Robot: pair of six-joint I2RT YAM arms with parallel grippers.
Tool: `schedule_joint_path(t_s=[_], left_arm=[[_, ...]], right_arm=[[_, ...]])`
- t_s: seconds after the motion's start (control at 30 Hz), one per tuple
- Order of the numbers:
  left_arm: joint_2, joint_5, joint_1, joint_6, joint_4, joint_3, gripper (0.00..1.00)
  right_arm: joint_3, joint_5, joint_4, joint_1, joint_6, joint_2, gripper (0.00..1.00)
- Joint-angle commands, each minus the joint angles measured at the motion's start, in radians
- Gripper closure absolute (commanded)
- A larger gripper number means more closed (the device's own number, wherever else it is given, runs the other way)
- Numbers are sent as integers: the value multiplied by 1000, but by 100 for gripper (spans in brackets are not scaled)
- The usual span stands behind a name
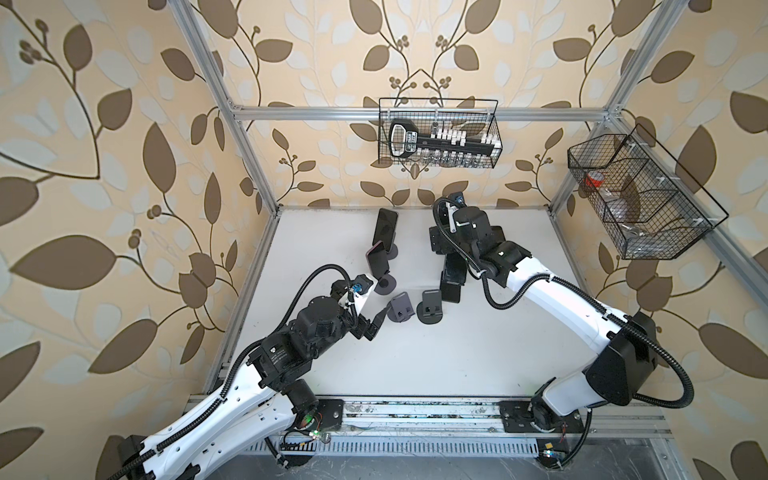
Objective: Remove the phone from the phone stand
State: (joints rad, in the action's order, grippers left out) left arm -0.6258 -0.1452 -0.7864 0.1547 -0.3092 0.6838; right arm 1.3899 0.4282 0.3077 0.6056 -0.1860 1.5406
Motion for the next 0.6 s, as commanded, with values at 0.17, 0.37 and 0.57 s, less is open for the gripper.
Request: schedule_joint_path(t_s=[0.17,0.37,0.57], left_arm=[[-3,100,-7,28,61,-6,1],[-31,233,-7,64,51,28,1],[-46,326,-7,86,64,24,1]], right_arm=[[10,96,37,-3,-119,-8,0],[23,105,91,-3,-196,-6,0],[19,118,111,-1,-281,-29,0]])
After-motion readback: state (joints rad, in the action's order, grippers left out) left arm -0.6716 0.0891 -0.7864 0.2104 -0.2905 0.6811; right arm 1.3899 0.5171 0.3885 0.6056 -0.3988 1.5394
